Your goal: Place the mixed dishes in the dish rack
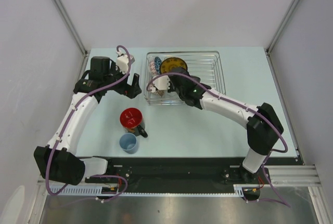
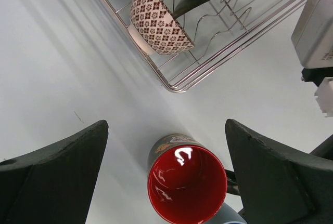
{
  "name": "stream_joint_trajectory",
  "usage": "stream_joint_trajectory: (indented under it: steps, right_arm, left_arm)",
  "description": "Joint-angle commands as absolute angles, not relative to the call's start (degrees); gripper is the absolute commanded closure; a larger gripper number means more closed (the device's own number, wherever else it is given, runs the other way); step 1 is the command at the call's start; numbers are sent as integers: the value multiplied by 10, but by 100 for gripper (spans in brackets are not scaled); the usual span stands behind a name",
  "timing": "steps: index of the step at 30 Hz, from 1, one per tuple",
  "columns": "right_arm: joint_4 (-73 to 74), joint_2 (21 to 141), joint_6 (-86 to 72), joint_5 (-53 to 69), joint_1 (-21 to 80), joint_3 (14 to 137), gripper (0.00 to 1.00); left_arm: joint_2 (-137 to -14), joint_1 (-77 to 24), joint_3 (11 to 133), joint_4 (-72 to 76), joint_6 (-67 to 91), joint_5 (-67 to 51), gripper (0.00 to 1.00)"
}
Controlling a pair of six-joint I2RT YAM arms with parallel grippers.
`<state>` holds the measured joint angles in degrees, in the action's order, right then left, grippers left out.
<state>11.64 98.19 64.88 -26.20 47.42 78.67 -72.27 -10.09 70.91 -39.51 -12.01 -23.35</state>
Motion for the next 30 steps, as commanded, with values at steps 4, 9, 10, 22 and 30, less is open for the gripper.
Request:
stream_joint_trajectory:
  steps: [4,9,10,22,30]
  right_arm:
    - [18,998,651,-301,483,817,84]
    - [25,992,642,-308,495,817,73]
    - [24,991,642,-310,497,817,71]
    - [37,941,585,-338,519,817,42]
    - [100,897,516,-349,552,817,35]
  left_arm:
    - [-711,-94,708,-380,-119,-252,0]
    - [-709,-95,713,-382,-120,-251,0]
    - [-708,-95,713,-383,-120,-250,0]
    - [-698,-95,726,-394,-120,-243,0]
    - [-693,-95,735,-401,-119,-241,0]
